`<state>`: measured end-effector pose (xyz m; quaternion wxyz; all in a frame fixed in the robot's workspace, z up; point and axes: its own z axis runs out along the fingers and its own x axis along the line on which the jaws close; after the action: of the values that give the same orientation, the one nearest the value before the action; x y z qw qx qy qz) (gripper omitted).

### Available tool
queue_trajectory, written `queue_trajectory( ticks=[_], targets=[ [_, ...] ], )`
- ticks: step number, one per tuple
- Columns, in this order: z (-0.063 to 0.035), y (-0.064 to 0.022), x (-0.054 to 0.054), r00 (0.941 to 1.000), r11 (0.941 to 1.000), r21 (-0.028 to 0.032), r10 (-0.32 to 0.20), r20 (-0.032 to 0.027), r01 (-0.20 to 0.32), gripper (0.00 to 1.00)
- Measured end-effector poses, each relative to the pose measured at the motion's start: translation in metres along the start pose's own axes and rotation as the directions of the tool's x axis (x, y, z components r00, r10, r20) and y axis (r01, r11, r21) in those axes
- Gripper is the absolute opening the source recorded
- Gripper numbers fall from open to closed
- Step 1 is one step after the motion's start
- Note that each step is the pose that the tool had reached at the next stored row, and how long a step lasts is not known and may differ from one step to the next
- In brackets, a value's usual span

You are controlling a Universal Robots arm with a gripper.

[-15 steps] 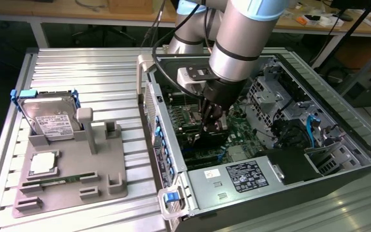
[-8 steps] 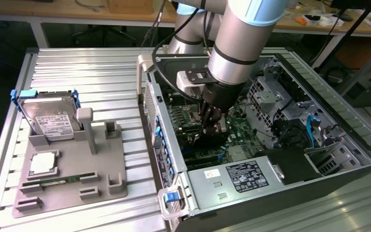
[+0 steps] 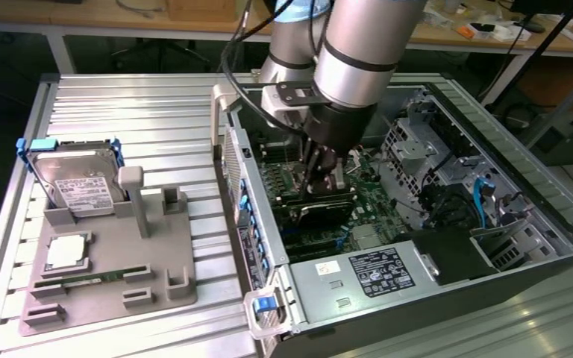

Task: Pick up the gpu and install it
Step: 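Press down on the gpu until it lock into place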

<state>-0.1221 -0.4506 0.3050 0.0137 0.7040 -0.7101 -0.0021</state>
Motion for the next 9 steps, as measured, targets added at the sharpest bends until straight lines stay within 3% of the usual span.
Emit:
queue_trajectory(
  ticks=[3, 9],
  targets=[
    [-0.0025, 0.0183, 0.000, 1.0000, 1.0000, -0.0001, 0.000, -0.0001, 0.000, 0.11],
    [-0.0037, 0.0376, 0.000, 1.0000, 1.0000, -0.0001, 0.000, -0.0001, 0.000, 0.11]
  ],
)
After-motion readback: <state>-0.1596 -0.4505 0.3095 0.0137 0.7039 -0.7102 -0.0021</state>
